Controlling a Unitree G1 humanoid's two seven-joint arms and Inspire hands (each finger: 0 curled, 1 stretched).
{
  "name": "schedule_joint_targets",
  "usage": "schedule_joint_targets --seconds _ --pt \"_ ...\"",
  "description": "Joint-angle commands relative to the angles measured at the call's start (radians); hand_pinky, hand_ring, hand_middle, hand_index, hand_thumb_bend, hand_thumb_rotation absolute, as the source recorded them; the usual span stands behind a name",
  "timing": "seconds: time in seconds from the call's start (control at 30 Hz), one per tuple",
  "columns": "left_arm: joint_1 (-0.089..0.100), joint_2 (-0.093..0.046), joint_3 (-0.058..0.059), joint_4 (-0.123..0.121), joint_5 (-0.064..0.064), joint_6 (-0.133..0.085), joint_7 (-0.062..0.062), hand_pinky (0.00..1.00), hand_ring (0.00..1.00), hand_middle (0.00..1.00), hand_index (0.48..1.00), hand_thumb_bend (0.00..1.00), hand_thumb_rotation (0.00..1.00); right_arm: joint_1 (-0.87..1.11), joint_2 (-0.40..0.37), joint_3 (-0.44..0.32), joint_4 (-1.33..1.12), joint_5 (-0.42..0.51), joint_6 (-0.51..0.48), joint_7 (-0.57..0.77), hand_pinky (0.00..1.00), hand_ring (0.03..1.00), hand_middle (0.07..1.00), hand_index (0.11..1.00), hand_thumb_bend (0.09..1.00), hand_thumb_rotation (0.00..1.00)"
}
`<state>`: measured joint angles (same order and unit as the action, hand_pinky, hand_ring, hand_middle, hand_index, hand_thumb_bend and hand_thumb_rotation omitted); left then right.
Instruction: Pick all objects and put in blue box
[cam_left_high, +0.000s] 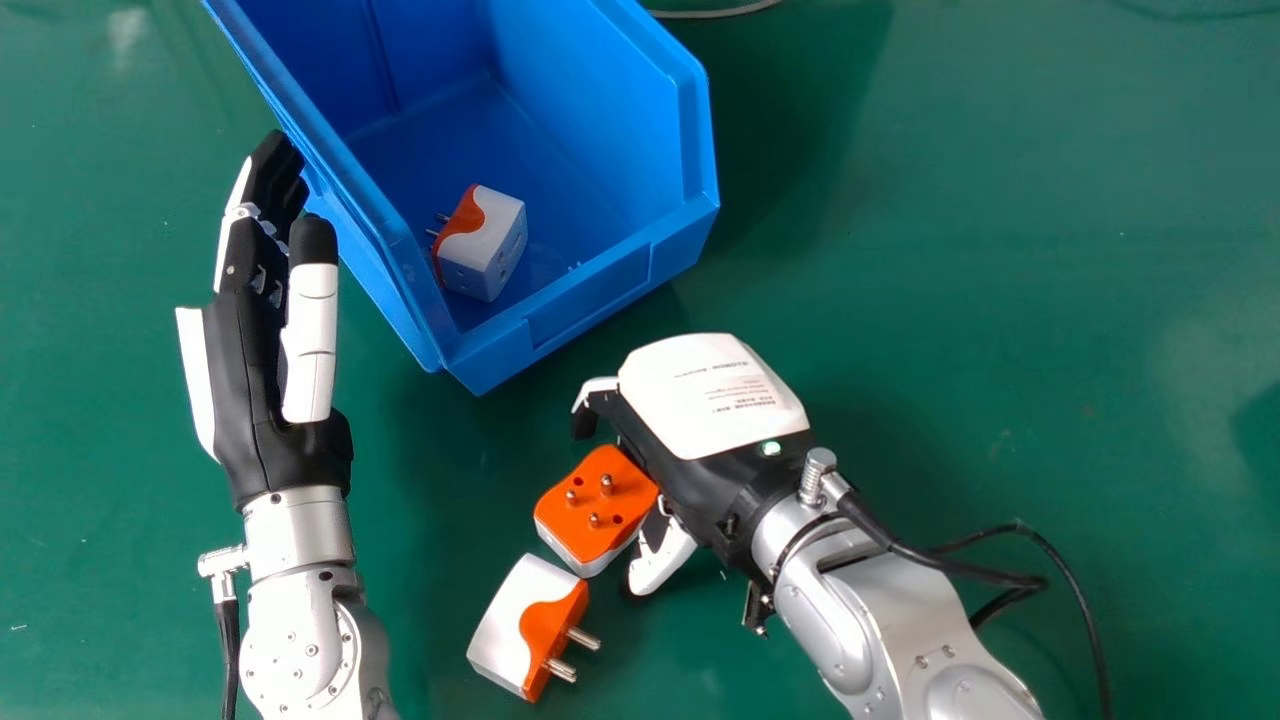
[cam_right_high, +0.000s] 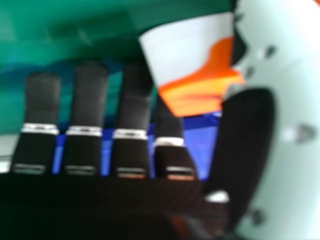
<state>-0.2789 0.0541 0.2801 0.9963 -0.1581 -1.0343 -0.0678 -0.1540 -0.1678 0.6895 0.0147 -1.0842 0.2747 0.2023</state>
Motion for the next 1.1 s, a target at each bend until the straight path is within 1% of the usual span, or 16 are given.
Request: schedule_joint_targets --seconds 0.0,0.07,0.1,0.17,0.27,0.43,0.5,0.53,0.6,0.67,0.77,0.8,0.87,0.93,1.03,1.07 --pt "-0.002 0.000 -0.007 -0.006 0.008 -0.020 -0.007 0.92 0.93 0.92 0.871 0.78 0.79 0.003 0.004 0.014 -0.011 -0.017 0.003 -0.005 0.53 0.665 0.721 0.699 0.666 0.00" --pt "-0.003 0.000 -0.007 -0.006 0.007 -0.019 -0.009 0.92 0.93 0.92 0.872 0.78 0.80 0.003 0.005 0.013 -0.009 -0.016 -0.001 -0.003 0.57 0.733 0.771 0.706 0.685 0.00" --pt "-0.003 -0.001 -0.006 -0.006 0.005 -0.018 -0.011 0.92 0.93 0.92 0.871 0.78 0.80 0.003 0.006 0.012 -0.008 -0.014 -0.003 -0.004 0.58 0.747 0.782 0.708 0.687 0.00" --pt "-0.003 -0.001 -0.006 -0.006 0.006 -0.017 -0.010 0.93 0.94 0.92 0.872 0.78 0.80 0.002 0.007 0.011 -0.007 -0.011 -0.003 0.005 0.59 0.767 0.797 0.703 0.684 0.00" --pt "-0.002 0.000 -0.006 -0.004 0.015 -0.019 0.000 0.93 0.93 0.92 0.872 0.78 0.80 0.004 0.008 0.012 -0.007 -0.012 -0.005 -0.004 0.60 0.789 0.815 0.705 0.693 0.00" --pt "-0.002 0.000 -0.006 -0.006 0.008 -0.020 -0.006 0.92 0.93 0.92 0.868 0.78 0.79 0.004 0.009 0.021 -0.009 -0.037 0.007 -0.013 0.60 0.806 0.829 0.709 0.726 0.01" --pt "-0.003 0.001 -0.006 -0.005 0.010 -0.020 -0.004 0.92 0.93 0.91 0.868 0.78 0.79 0.004 0.010 0.027 -0.011 -0.060 0.020 -0.014 0.60 0.815 0.837 0.715 0.718 0.01" --pt "-0.004 0.000 -0.005 -0.006 0.006 -0.018 -0.007 0.92 0.93 0.91 0.868 0.78 0.79 0.006 0.010 0.029 -0.013 -0.068 0.024 -0.022 0.60 0.818 0.840 0.717 0.713 0.02" --pt "-0.005 -0.001 -0.005 -0.007 0.003 -0.015 -0.009 0.92 0.93 0.91 0.868 0.78 0.79 0.010 0.009 0.031 -0.017 -0.075 0.024 -0.040 0.60 0.820 0.843 0.718 0.713 0.02" --pt "-0.005 -0.001 -0.004 -0.007 0.002 -0.015 -0.009 0.92 0.93 0.91 0.869 0.78 0.79 0.012 0.008 0.033 -0.019 -0.081 0.024 -0.049 0.60 0.824 0.846 0.723 0.706 0.01" --pt "-0.007 0.000 -0.003 -0.006 0.006 -0.016 -0.005 0.92 0.93 0.91 0.870 0.79 0.79 0.013 0.006 0.030 -0.023 -0.073 0.014 -0.058 0.60 0.830 0.850 0.728 0.691 0.01" --pt "-0.008 0.000 -0.003 -0.005 0.004 -0.016 -0.007 0.92 0.93 0.91 0.869 0.79 0.79 0.015 0.006 0.029 -0.026 -0.070 0.011 -0.061 0.60 0.832 0.851 0.730 0.686 0.00" --pt "-0.009 0.000 -0.003 -0.005 0.005 -0.016 -0.006 0.92 0.93 0.91 0.869 0.79 0.79 0.018 0.004 0.026 -0.030 -0.063 0.001 -0.078 0.61 0.835 0.854 0.737 0.681 0.00" --pt "-0.010 0.001 -0.004 -0.005 0.004 -0.017 -0.008 0.92 0.93 0.91 0.868 0.79 0.79 0.020 0.003 0.022 -0.036 -0.054 -0.009 -0.092 0.61 0.835 0.854 0.744 0.693 0.01" --pt "-0.009 0.003 -0.006 -0.006 0.011 -0.014 -0.004 0.92 0.93 0.91 0.870 0.79 0.79 0.022 0.000 0.017 -0.039 -0.041 -0.025 -0.107 0.60 0.836 0.855 0.755 0.697 0.02" --pt "-0.010 0.002 -0.006 -0.006 0.011 -0.014 -0.004 0.92 0.93 0.91 0.871 0.79 0.80 0.023 0.000 0.014 -0.039 -0.036 -0.031 -0.107 0.60 0.836 0.856 0.757 0.699 0.02"
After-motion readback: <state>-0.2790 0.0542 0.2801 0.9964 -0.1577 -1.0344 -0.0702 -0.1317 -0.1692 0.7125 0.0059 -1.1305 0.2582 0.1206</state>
